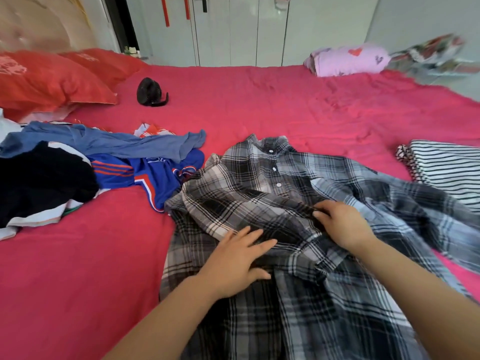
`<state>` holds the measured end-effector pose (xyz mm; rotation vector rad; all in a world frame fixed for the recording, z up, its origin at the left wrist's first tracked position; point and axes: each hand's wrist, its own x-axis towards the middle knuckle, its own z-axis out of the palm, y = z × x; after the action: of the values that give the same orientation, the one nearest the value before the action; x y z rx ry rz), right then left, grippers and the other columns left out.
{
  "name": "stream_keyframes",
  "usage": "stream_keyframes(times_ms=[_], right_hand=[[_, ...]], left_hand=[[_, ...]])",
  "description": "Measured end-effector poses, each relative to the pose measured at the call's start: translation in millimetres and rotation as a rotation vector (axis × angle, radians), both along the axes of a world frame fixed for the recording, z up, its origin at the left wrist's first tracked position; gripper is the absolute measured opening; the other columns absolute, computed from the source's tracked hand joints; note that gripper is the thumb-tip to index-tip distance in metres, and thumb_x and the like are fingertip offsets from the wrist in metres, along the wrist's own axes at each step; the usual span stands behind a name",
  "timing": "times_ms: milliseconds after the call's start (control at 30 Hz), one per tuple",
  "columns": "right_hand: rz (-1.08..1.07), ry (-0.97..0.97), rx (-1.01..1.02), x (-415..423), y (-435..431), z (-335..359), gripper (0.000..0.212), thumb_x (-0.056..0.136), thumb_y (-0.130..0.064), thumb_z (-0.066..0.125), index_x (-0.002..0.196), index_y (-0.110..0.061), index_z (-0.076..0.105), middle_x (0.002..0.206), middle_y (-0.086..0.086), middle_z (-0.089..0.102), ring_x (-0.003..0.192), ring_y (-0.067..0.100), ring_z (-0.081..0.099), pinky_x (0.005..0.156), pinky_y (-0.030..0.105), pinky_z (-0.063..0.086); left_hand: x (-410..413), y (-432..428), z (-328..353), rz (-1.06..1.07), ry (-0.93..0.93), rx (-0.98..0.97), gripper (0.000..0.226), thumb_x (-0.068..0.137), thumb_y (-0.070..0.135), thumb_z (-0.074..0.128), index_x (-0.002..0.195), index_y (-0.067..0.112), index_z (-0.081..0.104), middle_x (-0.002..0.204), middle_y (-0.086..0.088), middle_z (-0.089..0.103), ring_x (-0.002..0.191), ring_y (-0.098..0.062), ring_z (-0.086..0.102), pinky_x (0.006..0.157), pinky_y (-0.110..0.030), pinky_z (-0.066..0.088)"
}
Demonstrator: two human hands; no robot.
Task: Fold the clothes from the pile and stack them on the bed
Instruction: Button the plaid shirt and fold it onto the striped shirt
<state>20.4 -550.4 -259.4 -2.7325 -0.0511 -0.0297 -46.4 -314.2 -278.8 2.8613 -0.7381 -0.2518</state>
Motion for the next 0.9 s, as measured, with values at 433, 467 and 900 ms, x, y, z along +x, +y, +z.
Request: stream_keyframes(times_ms=[433, 467, 900], right_hand=[[-0.089, 0.229, -0.087, -35, -29, 12, 0.03, 0.09, -0.021, 0.056, 0.117, -0.01, 0.057, 0.113, 0.016, 0.062, 0.102, 0.029, 0.059, 0.075, 0.028, 0.042], [-0.099, 0.212, -0.103, -36, -28, 10, 0.034, 0.089, -0.024, 0.057, 0.121, -0.014, 0.055, 0.118, 0.015, 0.059, 0.104, 0.03, 0.057, 0.079, 0.029, 0.045], [0.15, 0.013, -0.044, -58, -30, -22, 0.052, 0.097, -0.042, 0.035, 0.146, -0.036, 0.019, 0.156, -0.002, 0.017, 0.145, 0.022, 0.009, 0.116, 0.046, 0.015]], left_hand=[[-32, -33, 16, 0.031, -0.172, -0.267, 0.03, 0.098, 0.019, 0.043, 0.125, 0.019, 0.059, 0.126, 0.005, 0.058, 0.118, -0.012, 0.047, 0.103, -0.026, 0.036], [-32, -35, 18, 0.061, -0.204, -0.269, 0.034, 0.098, 0.022, 0.044, 0.131, 0.022, 0.052, 0.132, 0.006, 0.052, 0.124, -0.011, 0.041, 0.107, -0.024, 0.03], [-10, -76, 26, 0.099, -0.11, -0.111, 0.046, 0.099, 0.045, 0.025, 0.142, 0.031, 0.036, 0.153, 0.009, 0.025, 0.141, -0.009, 0.02, 0.116, -0.031, 0.013]])
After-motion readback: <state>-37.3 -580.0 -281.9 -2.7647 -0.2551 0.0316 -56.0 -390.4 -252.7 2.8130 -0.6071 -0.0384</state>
